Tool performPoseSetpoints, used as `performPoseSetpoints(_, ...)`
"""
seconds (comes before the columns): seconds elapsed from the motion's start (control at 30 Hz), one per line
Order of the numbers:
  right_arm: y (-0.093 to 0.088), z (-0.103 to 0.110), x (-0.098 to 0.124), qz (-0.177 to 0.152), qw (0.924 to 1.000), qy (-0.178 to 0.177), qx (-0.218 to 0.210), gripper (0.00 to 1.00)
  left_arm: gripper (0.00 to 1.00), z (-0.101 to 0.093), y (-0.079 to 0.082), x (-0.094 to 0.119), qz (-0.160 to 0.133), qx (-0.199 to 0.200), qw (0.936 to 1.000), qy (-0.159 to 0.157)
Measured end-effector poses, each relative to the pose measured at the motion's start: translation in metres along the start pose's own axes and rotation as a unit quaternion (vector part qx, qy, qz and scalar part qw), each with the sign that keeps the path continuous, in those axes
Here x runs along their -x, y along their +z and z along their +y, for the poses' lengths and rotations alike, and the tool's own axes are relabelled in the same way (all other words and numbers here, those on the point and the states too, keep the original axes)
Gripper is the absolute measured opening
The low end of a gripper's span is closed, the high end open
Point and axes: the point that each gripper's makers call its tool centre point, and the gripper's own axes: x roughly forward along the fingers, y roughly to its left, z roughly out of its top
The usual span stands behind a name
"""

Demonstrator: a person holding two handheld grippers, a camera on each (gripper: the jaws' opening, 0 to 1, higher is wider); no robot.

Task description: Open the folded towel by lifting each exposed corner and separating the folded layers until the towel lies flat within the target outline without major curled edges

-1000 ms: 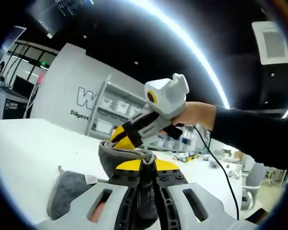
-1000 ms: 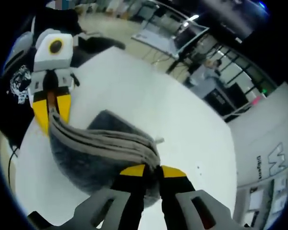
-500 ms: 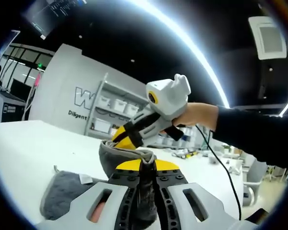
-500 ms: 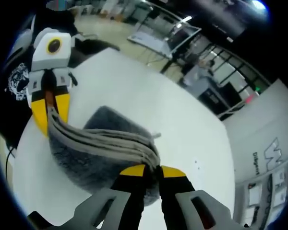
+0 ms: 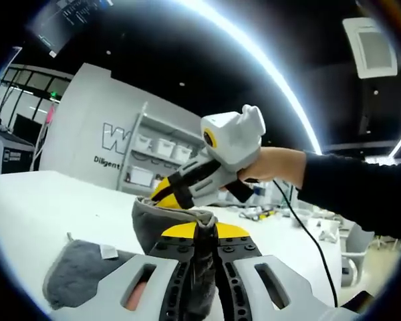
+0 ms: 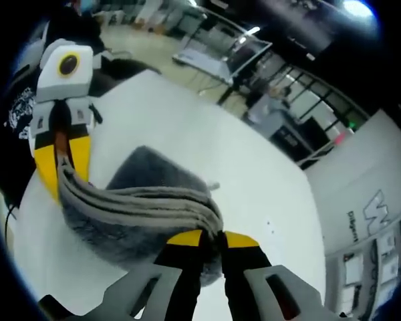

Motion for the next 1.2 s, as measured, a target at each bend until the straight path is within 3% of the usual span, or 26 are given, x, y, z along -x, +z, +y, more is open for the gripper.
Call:
performPoseSetpoints(0.4,-0.02,0.0,0.017,-0.006,0.9995,-0.023,-0.019,0.05,0.07,-0.027,-0.013,-0.024,0.007,-0.013,0.9998,-0.014)
performPoseSetpoints(0.9,-0.05,-0.005,0.023,-0.001,0.999,-0.033,-0.031,0.06,0.07,-0.036,-0.025,-0.04,0.023,-0.026,0.9992,-0.02)
performPoseSetpoints(1.2,-0.068,-0.002,0.032,0.005,0.9983,-0.037,-0.043,0.06,0.07,-0.049,-0.04,-0.046,0.052,-0.048,0.9967,-0.04)
